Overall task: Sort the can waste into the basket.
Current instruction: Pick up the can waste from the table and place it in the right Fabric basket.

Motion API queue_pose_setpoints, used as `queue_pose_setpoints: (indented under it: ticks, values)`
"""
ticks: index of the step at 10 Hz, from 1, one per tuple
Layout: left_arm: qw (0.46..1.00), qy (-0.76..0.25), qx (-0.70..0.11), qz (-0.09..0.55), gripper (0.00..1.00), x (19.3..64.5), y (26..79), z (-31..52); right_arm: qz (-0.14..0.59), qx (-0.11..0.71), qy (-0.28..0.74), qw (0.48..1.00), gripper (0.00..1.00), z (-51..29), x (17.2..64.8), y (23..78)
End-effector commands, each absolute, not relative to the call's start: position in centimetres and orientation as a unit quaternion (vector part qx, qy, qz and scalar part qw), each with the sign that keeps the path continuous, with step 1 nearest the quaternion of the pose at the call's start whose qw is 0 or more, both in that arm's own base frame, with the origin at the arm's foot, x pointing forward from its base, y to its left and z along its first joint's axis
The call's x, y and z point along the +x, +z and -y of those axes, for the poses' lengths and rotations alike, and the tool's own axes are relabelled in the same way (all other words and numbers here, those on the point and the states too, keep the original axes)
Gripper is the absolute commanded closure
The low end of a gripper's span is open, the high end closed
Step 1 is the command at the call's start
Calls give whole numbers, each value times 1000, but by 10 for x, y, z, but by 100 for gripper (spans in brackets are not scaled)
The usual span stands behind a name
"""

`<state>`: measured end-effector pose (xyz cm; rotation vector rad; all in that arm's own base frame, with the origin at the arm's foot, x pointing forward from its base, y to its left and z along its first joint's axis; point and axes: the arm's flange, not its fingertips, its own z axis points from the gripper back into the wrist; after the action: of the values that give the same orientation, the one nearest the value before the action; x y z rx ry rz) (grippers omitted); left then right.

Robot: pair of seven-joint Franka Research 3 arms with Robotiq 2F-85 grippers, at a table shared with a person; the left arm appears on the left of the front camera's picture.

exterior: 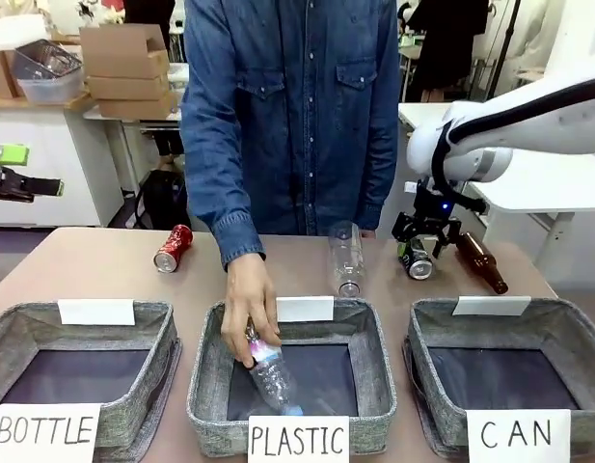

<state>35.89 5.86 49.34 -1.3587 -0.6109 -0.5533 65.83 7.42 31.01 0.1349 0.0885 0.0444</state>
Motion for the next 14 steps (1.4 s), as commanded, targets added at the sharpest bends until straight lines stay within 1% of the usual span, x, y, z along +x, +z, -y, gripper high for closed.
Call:
queue_pose_setpoints:
  ticks: [1,4,5,6,7,9,10,11,12,14]
  values:
    - [691,-256,-613,285,0,359,496,-58,-49,74,4,996,0,-82,664,315]
    - [691,-256,-613,285,0,359,496,-58,-55,71,0,996,0,-82,663,311]
    - [691,-256,-613,285,0,359,496,-58,-68,70,0,995,59,-83,663,309]
    - [691,-256,-613,285,0,359,496,-58,-72,67,-5,995,60,-82,662,308]
    - [691,-256,-613,285,0,359,496,-58,-73,67,-4,995,100,-82,662,308]
    - [691,-256,-613,285,0,359,496,-58,-73,55,-8,996,100,-82,661,307]
    - [691,-256,-613,285,0,359,496,-58,-72,55,-7,996,87,-83,661,305]
    - [691,-256,-613,285,0,359,496,-58,-74,57,-5,996,97,-83,661,304]
    - [691,-256,-613,285,0,359,496,-58,-75,56,-2,996,100,-84,660,303]
    - [691,-256,-613,285,0,359,496,-58,-81,67,0,994,100,-84,660,302]
